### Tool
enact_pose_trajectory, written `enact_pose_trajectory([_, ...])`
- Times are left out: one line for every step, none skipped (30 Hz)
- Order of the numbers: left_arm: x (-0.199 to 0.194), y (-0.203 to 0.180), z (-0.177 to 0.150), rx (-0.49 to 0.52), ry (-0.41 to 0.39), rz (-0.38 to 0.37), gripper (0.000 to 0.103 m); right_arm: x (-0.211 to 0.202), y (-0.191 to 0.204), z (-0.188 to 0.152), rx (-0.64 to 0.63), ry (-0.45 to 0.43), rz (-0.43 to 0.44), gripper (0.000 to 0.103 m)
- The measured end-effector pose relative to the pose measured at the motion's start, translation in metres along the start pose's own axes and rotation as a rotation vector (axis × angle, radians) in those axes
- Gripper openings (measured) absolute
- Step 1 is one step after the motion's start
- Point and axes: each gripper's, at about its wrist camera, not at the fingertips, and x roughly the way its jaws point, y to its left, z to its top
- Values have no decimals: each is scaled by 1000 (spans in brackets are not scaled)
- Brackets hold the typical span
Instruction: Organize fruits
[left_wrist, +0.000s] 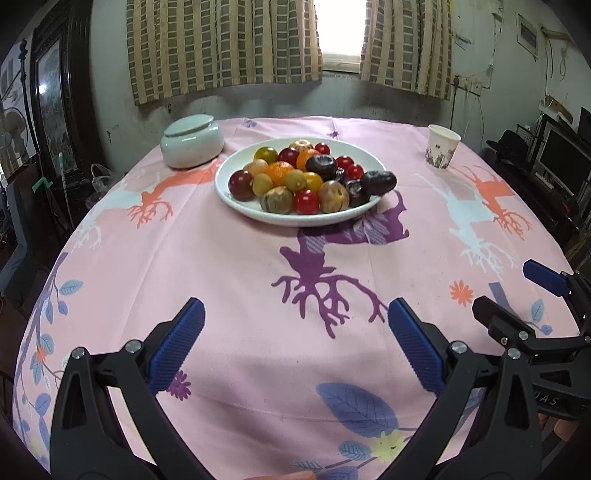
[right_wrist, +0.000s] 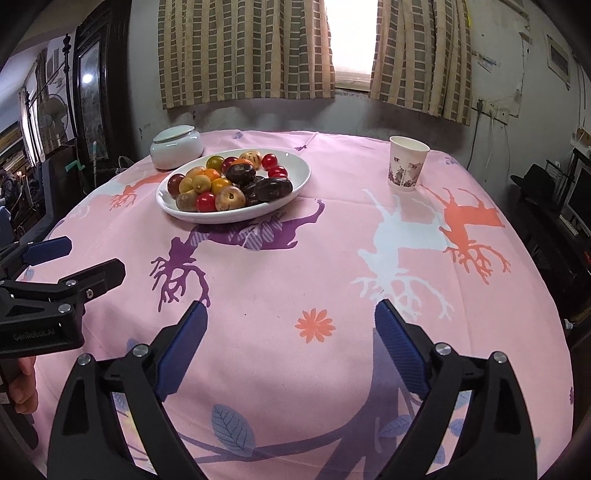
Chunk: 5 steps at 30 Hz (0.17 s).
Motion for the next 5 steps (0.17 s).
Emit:
enact_pose_trajectory([2,0,-2,0,0,6,101,1,-1,-1,2,6,-1,94])
enact_pose_trajectory([3,0,-4,-2,-1,14,101,3,-1,-2,4,12,-2,94])
enact_pose_trajectory([5,0,-7,-2,-2,17,101,5,-1,-2,5,17,-1,94])
enact_pose_trajectory([8,0,-9,-2,3,18,101,6,-2,-3,6,20,-1,94])
enact_pose_trajectory([11,1,-11,-3,9,18,101,7,-2,-4,7,25,-3,94])
